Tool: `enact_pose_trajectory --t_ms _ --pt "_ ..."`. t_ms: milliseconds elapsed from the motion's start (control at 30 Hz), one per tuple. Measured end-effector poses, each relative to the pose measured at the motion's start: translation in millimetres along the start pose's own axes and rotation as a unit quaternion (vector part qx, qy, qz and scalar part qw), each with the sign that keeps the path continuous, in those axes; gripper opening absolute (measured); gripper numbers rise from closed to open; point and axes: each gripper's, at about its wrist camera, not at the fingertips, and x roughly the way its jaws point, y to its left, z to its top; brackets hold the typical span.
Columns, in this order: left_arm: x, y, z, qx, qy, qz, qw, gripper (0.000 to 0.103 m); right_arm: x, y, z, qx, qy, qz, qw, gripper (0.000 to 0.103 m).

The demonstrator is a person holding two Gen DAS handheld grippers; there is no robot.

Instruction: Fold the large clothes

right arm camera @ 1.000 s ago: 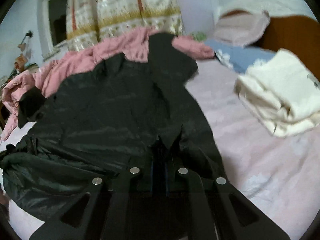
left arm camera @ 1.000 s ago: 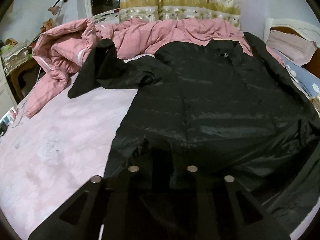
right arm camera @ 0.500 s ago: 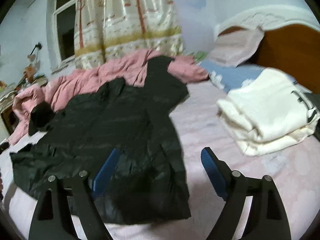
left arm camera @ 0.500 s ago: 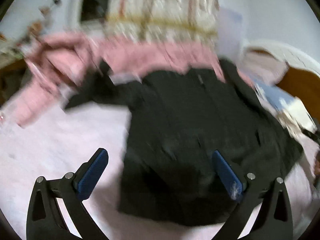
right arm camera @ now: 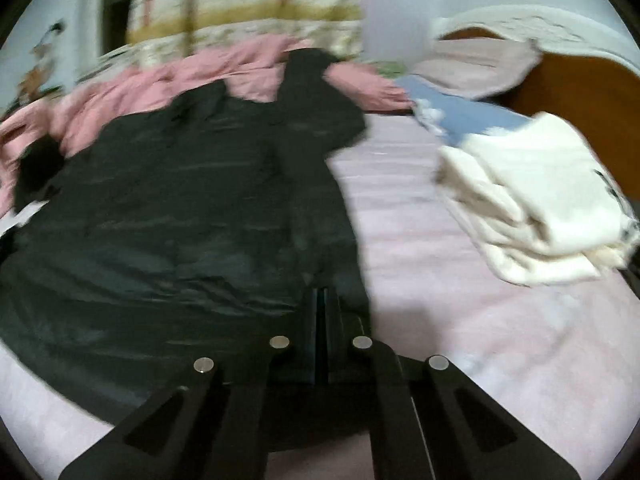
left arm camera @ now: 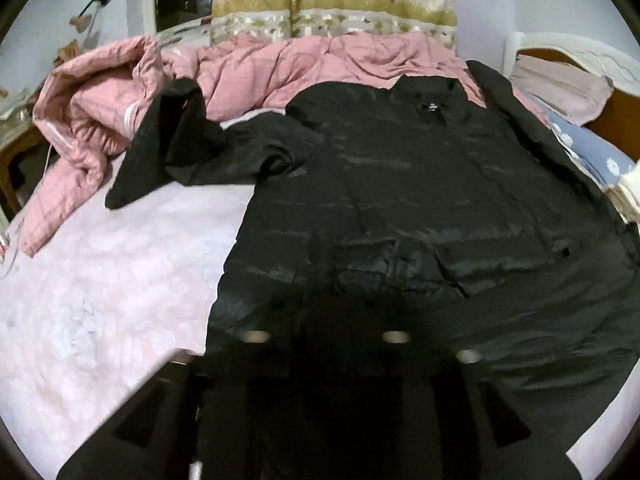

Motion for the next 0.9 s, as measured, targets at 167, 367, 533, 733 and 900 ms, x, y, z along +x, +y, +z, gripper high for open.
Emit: enact_pose_trajectory --t_ms 167,367,533,733,900 --pt "-31 31 4 -0.068 -0.062 -0.029 0.9954 0.095 2 -8 0 0.013 0.006 -0.023 1.0 0.003" --pt "-68 50 -6 -0.101 -0.07 -0.055 0.9909 0.1 -11 -19 -10 0.047 -0.009 -0.068 0.997 0.003" --pt "-45 27 -15 -0.035 0.022 -0.063 0.9972 0.092 -2 -13 -11 0.031 0.013 -0.051 0.998 0.003" --pt "-6 17 -21 -0.026 0.058 -0.007 0.9979 0.082 6 -18 -13 0.049 0.029 -0.03 0.998 0.003" --pt "-2 22 -25 -0.05 0.067 0.002 0.9965 0.082 11 -19 -13 0.054 0.039 -0.023 0.998 0.003"
